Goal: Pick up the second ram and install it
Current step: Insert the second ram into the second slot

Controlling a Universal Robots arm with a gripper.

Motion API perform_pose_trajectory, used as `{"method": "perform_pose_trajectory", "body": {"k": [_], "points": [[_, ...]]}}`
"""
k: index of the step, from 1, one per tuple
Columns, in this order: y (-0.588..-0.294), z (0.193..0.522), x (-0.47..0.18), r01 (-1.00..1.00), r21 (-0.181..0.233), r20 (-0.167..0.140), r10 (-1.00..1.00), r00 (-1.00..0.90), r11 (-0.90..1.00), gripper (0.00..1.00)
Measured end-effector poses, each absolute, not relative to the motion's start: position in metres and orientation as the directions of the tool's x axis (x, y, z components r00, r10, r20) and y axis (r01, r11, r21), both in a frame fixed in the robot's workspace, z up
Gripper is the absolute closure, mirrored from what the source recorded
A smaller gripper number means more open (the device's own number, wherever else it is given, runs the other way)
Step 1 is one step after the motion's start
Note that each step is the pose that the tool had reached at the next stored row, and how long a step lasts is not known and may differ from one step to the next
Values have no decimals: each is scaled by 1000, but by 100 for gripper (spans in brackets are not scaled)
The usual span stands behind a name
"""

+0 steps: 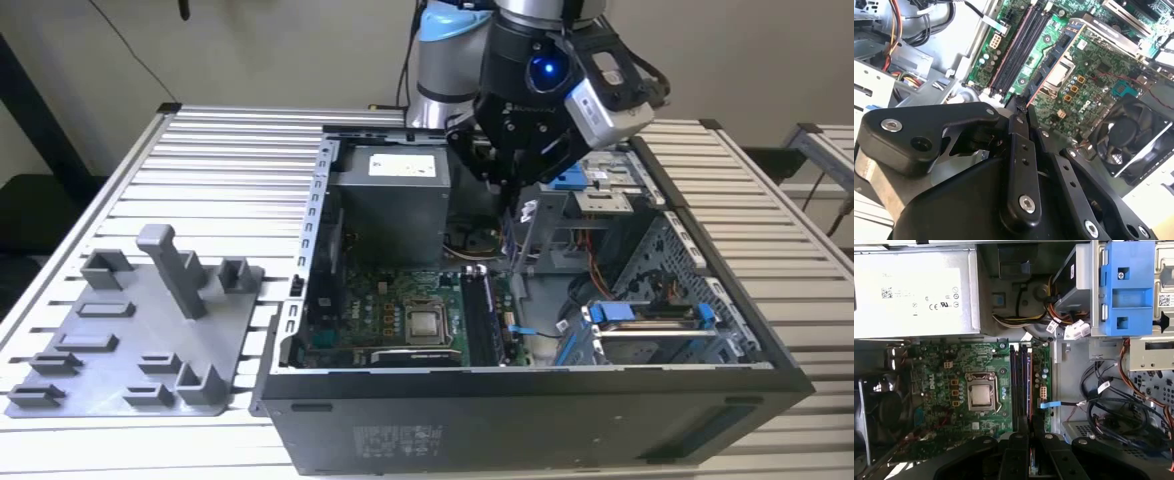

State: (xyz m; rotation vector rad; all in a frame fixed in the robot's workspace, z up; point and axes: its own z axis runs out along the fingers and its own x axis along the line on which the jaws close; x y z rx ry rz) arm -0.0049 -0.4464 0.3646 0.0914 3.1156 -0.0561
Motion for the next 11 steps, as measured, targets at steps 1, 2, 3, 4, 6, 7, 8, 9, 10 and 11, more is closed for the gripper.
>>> {"method": "perform_pose_trajectory", "body": {"k": [1, 2, 3, 4, 6, 7, 8, 9, 10, 11], "points": [[-446, 363, -5, 56, -35, -26, 55, -998, 998, 86], [-446, 362, -5, 49, -35, -27, 48, -998, 998, 86], [-446, 360, -5, 39, -35, -27, 38, -999, 999, 86], [-446, 358, -5, 27, -35, -27, 26, -999, 999, 86], [-445, 356, -5, 7, -35, -30, 6, -1000, 999, 86], [-445, 354, -5, 1, -35, -32, 0, -1000, 999, 86], [-445, 352, -5, 0, -35, -33, -2, -999, 999, 86], [-445, 351, -5, 0, -35, -35, -1, -999, 999, 86], [-445, 351, -5, 0, -35, -36, -2, -999, 999, 86], [-445, 351, -5, 0, -35, -36, -2, -999, 999, 86]]}}
